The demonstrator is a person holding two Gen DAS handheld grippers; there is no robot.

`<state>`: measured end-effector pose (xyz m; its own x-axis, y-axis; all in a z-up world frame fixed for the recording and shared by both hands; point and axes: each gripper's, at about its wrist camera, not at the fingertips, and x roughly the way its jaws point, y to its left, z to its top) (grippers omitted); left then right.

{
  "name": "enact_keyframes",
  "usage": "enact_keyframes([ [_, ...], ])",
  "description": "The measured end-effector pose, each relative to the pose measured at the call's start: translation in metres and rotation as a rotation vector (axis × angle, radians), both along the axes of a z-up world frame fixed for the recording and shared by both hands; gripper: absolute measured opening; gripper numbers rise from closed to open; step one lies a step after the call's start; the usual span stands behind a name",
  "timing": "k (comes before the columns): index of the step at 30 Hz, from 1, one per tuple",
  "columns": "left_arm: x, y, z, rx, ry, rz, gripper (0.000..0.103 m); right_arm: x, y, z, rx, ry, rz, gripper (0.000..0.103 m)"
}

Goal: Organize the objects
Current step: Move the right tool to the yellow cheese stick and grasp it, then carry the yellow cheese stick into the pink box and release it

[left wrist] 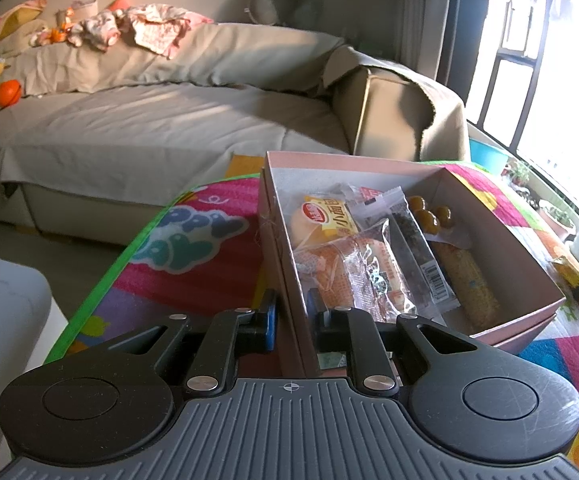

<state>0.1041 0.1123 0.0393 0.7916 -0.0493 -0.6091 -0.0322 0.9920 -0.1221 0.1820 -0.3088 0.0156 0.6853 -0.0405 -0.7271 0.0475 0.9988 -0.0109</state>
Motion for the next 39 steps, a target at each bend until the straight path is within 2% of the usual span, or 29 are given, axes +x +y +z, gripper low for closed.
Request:
enact_keyframes([
  [3, -0.001, 0.0, 0.0, 0.005, -0.003, -0.004, 0.018, -0.015, 0.006, 0.003, 0.05, 0.018, 0.025, 0.024],
  [14, 0.006, 0.005, -0.002, -0.007, -0.014, -0.029, 0.018, -0.08, 0.043, 0.006, 0.167, 0.075, 0.112, 0.023],
  [18, 0.007, 0.005, -0.003, -0.009, -0.015, -0.025, 0.018, -0.091, 0.059, 0.008, 0.116, 0.079, 0.161, 0.025],
  [24, 0.008, 0.005, -0.004, -0.019, -0.016, -0.015, 0.018, -0.077, 0.076, 0.006, 0.012, 0.061, 0.186, 0.029],
  [31, 0.008, 0.006, -0.005, -0.019, -0.012, -0.013, 0.018, -0.07, 0.081, 0.005, 0.03, 0.063, 0.19, 0.028],
  [33, 0.007, 0.006, -0.006, -0.02, -0.012, -0.013, 0.018, -0.075, 0.083, 0.006, 0.046, 0.075, 0.195, 0.024],
  [39, 0.007, 0.006, -0.006, -0.019, -0.011, -0.013, 0.018, -0.101, 0.086, 0.012, 0.077, 0.098, 0.211, 0.024],
])
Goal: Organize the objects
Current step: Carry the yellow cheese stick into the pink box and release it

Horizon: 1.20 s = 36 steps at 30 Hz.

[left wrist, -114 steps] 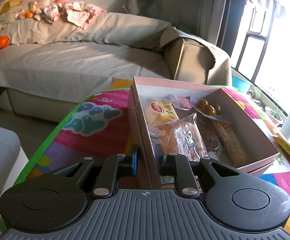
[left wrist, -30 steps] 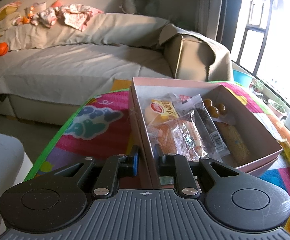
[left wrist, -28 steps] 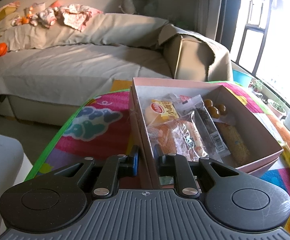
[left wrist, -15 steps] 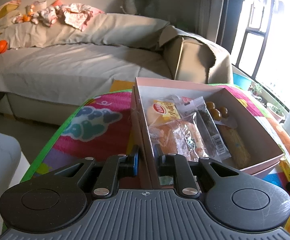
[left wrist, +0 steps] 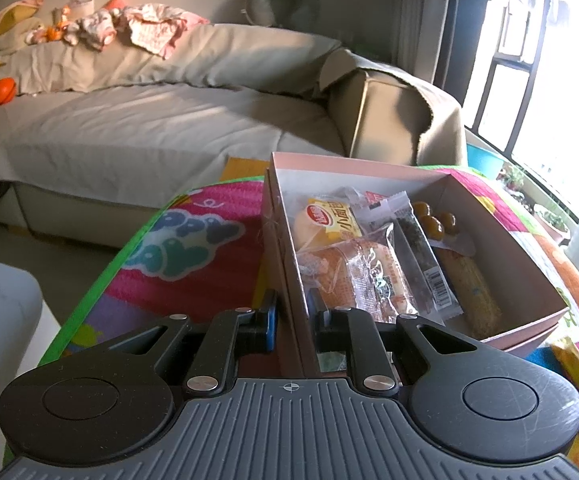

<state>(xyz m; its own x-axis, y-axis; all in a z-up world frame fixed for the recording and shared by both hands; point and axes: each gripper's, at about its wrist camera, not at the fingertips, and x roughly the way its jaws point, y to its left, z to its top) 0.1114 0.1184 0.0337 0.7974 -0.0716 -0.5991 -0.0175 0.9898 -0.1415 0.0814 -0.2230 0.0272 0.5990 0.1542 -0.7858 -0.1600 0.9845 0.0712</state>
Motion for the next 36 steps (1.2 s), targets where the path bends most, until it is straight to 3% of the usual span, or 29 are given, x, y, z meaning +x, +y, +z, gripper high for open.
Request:
enact_keyframes([
  [10, -0.002, 0.0, -0.001, -0.008, -0.001, -0.004, 0.018, -0.021, 0.0, 0.054, 0.064, -0.116, 0.0, 0.019],
  [14, -0.001, 0.0, 0.0, -0.011, 0.0, -0.002, 0.019, -0.025, 0.007, 0.071, 0.027, -0.18, 0.03, 0.019],
  [17, -0.001, -0.001, 0.0, -0.01, 0.0, -0.004, 0.019, -0.023, 0.002, 0.071, -0.009, -0.186, -0.008, 0.02],
  [19, -0.001, -0.001, 0.0, -0.013, -0.001, -0.003, 0.019, -0.021, -0.007, 0.066, -0.008, -0.169, -0.035, 0.029],
  [20, -0.001, -0.001, 0.0, -0.016, -0.001, -0.002, 0.02, -0.02, -0.01, 0.062, -0.005, -0.163, -0.05, 0.041],
  [26, -0.001, -0.002, 0.001, -0.02, -0.002, -0.003, 0.02, -0.011, -0.011, 0.03, 0.025, -0.086, -0.051, 0.076],
  [28, -0.001, -0.001, 0.001, -0.019, -0.001, 0.0, 0.019, -0.006, -0.006, 0.017, 0.034, -0.068, -0.041, 0.078],
  [33, -0.001, -0.003, 0.002, -0.017, 0.0, 0.0, 0.019, 0.009, -0.004, -0.014, 0.093, -0.004, -0.091, 0.097],
  [36, 0.0, -0.003, 0.002, -0.02, 0.001, 0.003, 0.019, 0.006, 0.003, -0.019, 0.08, -0.035, -0.082, 0.103],
])
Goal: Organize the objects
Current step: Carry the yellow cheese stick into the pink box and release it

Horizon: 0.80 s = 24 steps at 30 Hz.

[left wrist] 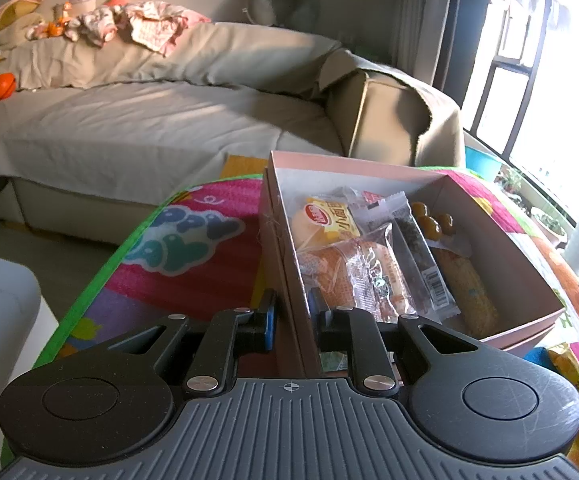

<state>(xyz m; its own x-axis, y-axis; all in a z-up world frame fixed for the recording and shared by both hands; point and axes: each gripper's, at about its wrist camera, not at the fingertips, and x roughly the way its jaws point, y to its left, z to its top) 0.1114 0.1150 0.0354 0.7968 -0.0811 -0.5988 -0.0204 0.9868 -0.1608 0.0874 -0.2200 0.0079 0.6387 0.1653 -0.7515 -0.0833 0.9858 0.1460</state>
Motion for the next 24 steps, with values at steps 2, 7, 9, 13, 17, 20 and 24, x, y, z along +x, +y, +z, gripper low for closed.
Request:
enact_keyframes([
  [2, 0.0, 0.001, -0.001, -0.002, 0.0, 0.004, 0.019, -0.005, 0.009, -0.004, -0.054, -0.031, -0.001, 0.103],
  [7, -0.002, 0.002, -0.002, 0.0, 0.0, 0.007, 0.019, -0.007, 0.019, -0.006, -0.116, -0.031, -0.007, 0.103],
  [9, -0.002, 0.002, -0.003, 0.001, 0.001, 0.008, 0.019, -0.005, 0.019, -0.005, -0.114, -0.025, -0.003, 0.103],
  [13, -0.002, 0.002, -0.003, 0.001, 0.002, 0.008, 0.019, -0.009, 0.018, -0.007, -0.12, -0.06, 0.018, 0.103],
  [17, -0.002, 0.002, -0.003, 0.0, 0.001, 0.008, 0.019, -0.009, 0.017, -0.007, -0.115, -0.074, 0.031, 0.103],
  [20, -0.002, 0.002, -0.003, 0.0, 0.001, 0.008, 0.019, -0.008, 0.017, -0.006, -0.12, -0.073, 0.058, 0.103],
  [24, -0.002, 0.002, -0.003, 0.0, 0.002, 0.008, 0.019, -0.011, 0.016, 0.001, -0.125, -0.067, 0.097, 0.078],
])
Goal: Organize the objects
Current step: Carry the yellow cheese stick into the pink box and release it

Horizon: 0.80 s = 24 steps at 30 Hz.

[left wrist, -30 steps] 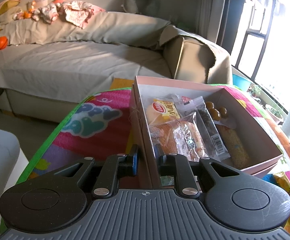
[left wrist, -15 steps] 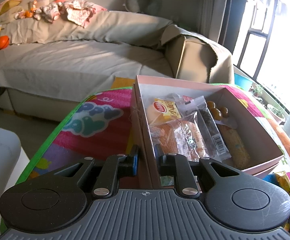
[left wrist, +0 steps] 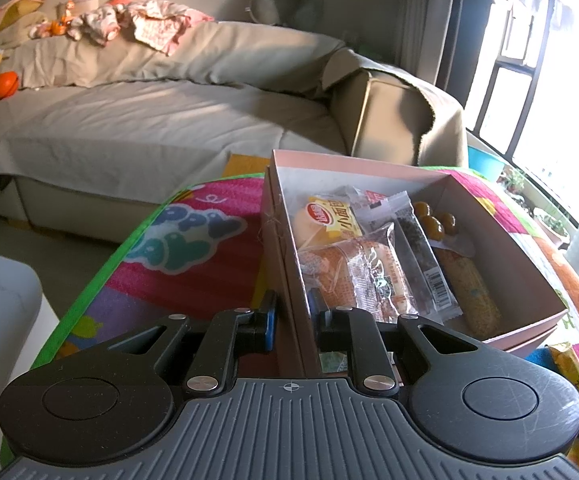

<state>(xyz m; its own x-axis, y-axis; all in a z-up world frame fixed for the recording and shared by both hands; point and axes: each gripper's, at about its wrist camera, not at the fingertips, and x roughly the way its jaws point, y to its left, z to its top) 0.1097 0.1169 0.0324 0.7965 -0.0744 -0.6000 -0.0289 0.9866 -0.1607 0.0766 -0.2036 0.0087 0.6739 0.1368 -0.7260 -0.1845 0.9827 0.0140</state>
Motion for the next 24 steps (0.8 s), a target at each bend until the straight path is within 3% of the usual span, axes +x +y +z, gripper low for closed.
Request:
enact_keyframes([
  [1, 0.0, 0.0, 0.0, 0.0, -0.001, 0.0, 0.019, -0.001, 0.0, 0.002, -0.002, 0.005, 0.008, 0.072],
  [3, 0.0, 0.0, 0.0, -0.003, -0.002, 0.0, 0.019, -0.003, -0.001, 0.008, -0.005, 0.024, 0.02, 0.042],
  [4, 0.0, 0.0, 0.0, -0.003, -0.001, 0.0, 0.019, -0.003, -0.002, 0.01, -0.006, 0.037, 0.021, 0.037],
  [5, 0.0, 0.0, 0.0, -0.002, -0.001, 0.0, 0.019, -0.003, -0.003, 0.011, -0.005, 0.048, 0.021, 0.025],
  [14, 0.001, 0.002, 0.0, -0.021, -0.004, -0.005, 0.02, -0.01, -0.006, 0.032, 0.016, 0.088, 0.0, 0.021],
  [19, 0.001, 0.004, 0.0, -0.035, -0.006, -0.009, 0.021, -0.012, 0.002, 0.078, 0.028, -0.031, 0.024, 0.021],
  [24, 0.001, 0.006, -0.001, -0.042, -0.007, -0.01, 0.021, -0.001, 0.023, 0.143, 0.064, -0.196, 0.095, 0.021],
])
